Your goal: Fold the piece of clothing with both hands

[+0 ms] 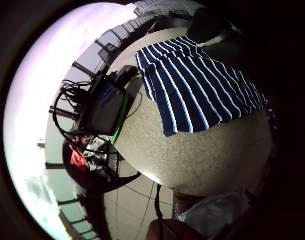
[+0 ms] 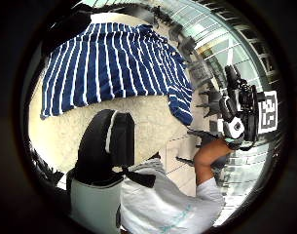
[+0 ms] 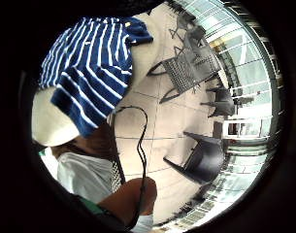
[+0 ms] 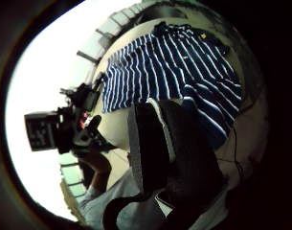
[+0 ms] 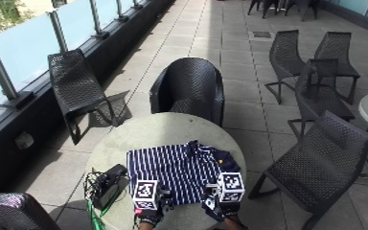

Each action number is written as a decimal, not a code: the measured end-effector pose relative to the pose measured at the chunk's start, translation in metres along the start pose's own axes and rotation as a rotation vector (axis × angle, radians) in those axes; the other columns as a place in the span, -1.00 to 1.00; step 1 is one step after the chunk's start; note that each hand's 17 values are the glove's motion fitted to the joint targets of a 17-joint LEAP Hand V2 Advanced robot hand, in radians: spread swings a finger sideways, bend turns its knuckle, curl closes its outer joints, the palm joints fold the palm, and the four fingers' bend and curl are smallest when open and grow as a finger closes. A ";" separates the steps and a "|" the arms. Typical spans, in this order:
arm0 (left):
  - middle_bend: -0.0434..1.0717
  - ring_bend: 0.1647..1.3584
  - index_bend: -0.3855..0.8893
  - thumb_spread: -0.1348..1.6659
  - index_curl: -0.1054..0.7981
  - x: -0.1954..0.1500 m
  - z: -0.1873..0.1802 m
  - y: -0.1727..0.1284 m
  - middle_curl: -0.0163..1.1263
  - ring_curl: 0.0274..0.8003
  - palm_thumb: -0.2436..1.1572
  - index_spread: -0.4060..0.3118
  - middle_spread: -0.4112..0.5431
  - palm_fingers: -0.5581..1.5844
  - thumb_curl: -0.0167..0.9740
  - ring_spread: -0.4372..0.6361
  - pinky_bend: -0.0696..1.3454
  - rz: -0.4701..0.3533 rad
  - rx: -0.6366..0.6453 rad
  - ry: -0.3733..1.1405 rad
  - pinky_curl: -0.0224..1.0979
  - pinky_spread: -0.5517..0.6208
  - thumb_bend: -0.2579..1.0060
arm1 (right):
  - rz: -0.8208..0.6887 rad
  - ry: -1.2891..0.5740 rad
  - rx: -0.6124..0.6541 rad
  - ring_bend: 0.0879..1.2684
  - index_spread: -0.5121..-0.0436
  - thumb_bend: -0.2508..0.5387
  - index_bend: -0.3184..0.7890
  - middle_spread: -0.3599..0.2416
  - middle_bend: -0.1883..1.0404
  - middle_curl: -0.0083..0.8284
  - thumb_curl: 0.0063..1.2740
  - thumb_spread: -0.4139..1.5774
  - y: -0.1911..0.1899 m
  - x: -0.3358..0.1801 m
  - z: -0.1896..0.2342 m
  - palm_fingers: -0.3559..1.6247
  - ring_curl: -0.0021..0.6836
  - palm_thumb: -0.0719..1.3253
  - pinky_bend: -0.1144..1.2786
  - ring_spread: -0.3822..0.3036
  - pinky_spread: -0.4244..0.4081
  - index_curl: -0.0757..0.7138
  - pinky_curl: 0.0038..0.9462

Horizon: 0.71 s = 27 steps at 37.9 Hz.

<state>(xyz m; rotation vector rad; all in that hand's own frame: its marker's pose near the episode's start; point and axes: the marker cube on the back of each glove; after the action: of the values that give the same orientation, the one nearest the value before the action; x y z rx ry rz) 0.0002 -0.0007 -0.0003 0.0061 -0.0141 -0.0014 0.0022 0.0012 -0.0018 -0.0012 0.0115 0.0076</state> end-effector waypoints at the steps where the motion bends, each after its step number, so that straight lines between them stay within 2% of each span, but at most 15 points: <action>1: -0.57 -0.61 -0.06 -0.36 -0.62 0.000 0.001 -0.001 -0.88 -0.88 -0.33 -0.05 -0.17 0.06 -0.85 -0.05 -0.35 0.001 0.002 -0.002 -0.85 0.20 -0.38 | 0.001 0.001 0.000 -0.76 0.35 0.00 -0.21 0.11 -0.33 -0.85 -0.95 -0.14 0.000 0.000 0.000 -0.45 -0.89 -0.58 -0.30 0.28 0.33 -0.74 -0.83; 4: -0.60 -0.57 -0.09 -0.14 -0.52 0.000 0.005 -0.005 -0.78 -0.72 -0.30 -0.11 -0.18 0.04 -0.79 0.00 -0.30 0.009 0.019 -0.019 -0.74 0.31 -0.38 | -0.001 0.005 0.002 -0.74 0.05 0.04 -0.20 0.07 -0.32 -0.77 -0.93 0.08 0.001 0.001 -0.001 -0.48 -0.81 -0.53 -0.25 0.35 0.44 -0.66 -0.73; 11: -0.62 -0.55 -0.11 0.15 -0.36 0.001 0.004 -0.005 -0.67 -0.57 -0.27 -0.19 -0.18 0.00 -0.68 0.08 -0.26 0.020 0.024 -0.004 -0.65 0.46 -0.42 | -0.015 0.007 0.022 -0.70 -0.27 0.02 -0.18 0.05 -0.30 -0.62 -0.87 0.40 -0.001 -0.001 -0.001 -0.52 -0.69 -0.50 -0.21 0.44 0.58 -0.54 -0.61; 22: -0.63 -0.53 -0.12 0.33 -0.20 -0.008 -0.005 0.004 -0.59 -0.48 -0.25 -0.23 -0.18 -0.03 -0.56 0.12 -0.24 0.011 0.002 -0.018 -0.59 0.53 -0.52 | -0.021 0.038 0.005 -0.68 -0.44 -0.08 -0.16 0.04 -0.29 -0.46 -0.79 0.59 0.000 0.000 -0.004 -0.55 -0.57 -0.47 -0.20 0.50 0.66 -0.40 -0.50; 27: -0.63 -0.51 -0.13 0.36 -0.15 -0.013 -0.005 -0.002 -0.56 -0.45 -0.23 -0.23 -0.18 -0.04 -0.52 0.13 -0.23 0.003 0.055 -0.021 -0.57 0.55 -0.56 | -0.012 0.037 0.007 -0.67 -0.47 -0.15 -0.16 0.04 -0.29 -0.41 -0.76 0.61 -0.002 0.005 -0.006 -0.56 -0.53 -0.46 -0.20 0.51 0.67 -0.35 -0.46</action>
<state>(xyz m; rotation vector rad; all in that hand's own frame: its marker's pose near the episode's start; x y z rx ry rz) -0.0125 -0.0025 -0.0057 0.0609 -0.0353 0.0023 0.0073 -0.0005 -0.0078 0.0054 0.0485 -0.0040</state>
